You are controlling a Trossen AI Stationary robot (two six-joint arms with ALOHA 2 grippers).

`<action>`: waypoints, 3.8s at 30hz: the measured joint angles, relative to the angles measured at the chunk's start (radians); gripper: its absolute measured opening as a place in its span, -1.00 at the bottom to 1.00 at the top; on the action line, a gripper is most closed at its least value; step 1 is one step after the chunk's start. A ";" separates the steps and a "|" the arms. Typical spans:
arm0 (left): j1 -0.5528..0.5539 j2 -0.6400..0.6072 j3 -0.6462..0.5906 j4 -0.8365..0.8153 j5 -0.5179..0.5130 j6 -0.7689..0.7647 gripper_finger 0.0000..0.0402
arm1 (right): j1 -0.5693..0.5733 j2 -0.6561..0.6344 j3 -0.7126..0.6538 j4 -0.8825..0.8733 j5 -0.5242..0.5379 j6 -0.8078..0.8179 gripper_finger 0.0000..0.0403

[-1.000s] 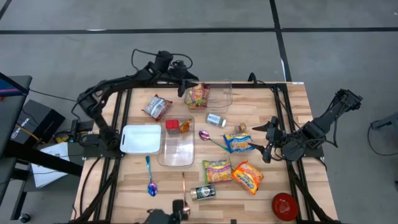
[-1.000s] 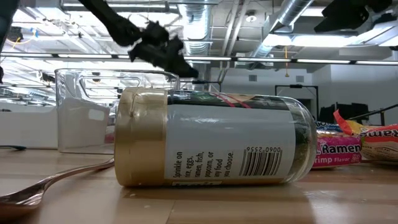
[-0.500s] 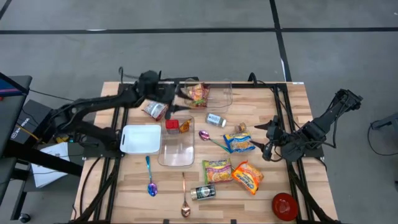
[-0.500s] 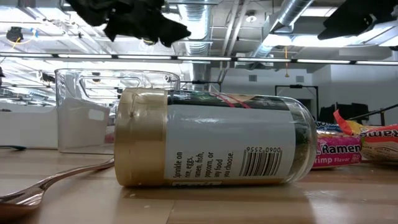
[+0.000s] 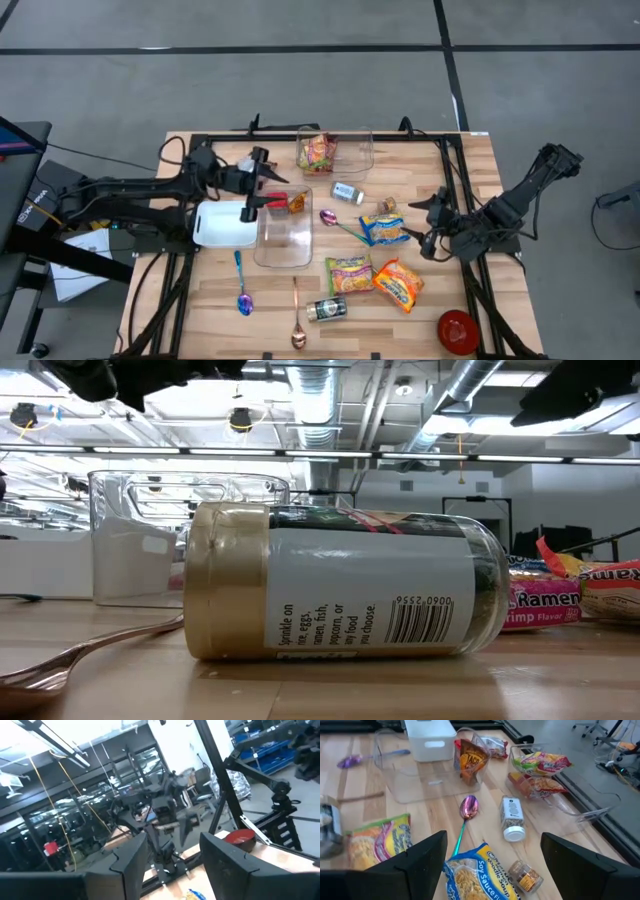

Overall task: Pick & Place Food Item
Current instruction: Put the blue noodle pack into the top transparent bin

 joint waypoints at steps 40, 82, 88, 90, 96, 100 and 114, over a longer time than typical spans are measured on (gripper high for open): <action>-0.006 -0.009 -0.007 -0.034 -0.010 -0.001 -0.12 | -0.225 0.345 -0.050 0.208 -0.523 -0.056 0.56; -0.006 -0.009 -0.007 -0.056 -0.013 0.021 -0.12 | -0.593 0.362 -0.050 0.159 -0.721 -0.370 0.44; -0.006 -0.009 -0.007 -0.057 -0.010 0.024 -0.12 | -0.628 0.369 -0.050 0.201 -0.762 -0.391 0.44; -0.006 -0.009 -0.007 -0.059 -0.010 0.024 -0.12 | -0.634 0.384 -0.050 0.216 -0.785 -0.396 0.44; -0.006 -0.009 -0.007 -0.063 -0.010 0.024 -0.12 | -0.633 0.496 -0.050 0.246 -0.824 -0.424 0.35; -0.006 -0.009 -0.007 -0.064 -0.011 0.025 -0.12 | -0.633 0.531 -0.048 0.275 -0.839 -0.433 0.24; -0.006 -0.009 -0.007 -0.064 -0.014 0.025 -0.12 | -0.632 0.534 -0.048 0.273 -0.879 -0.390 -0.53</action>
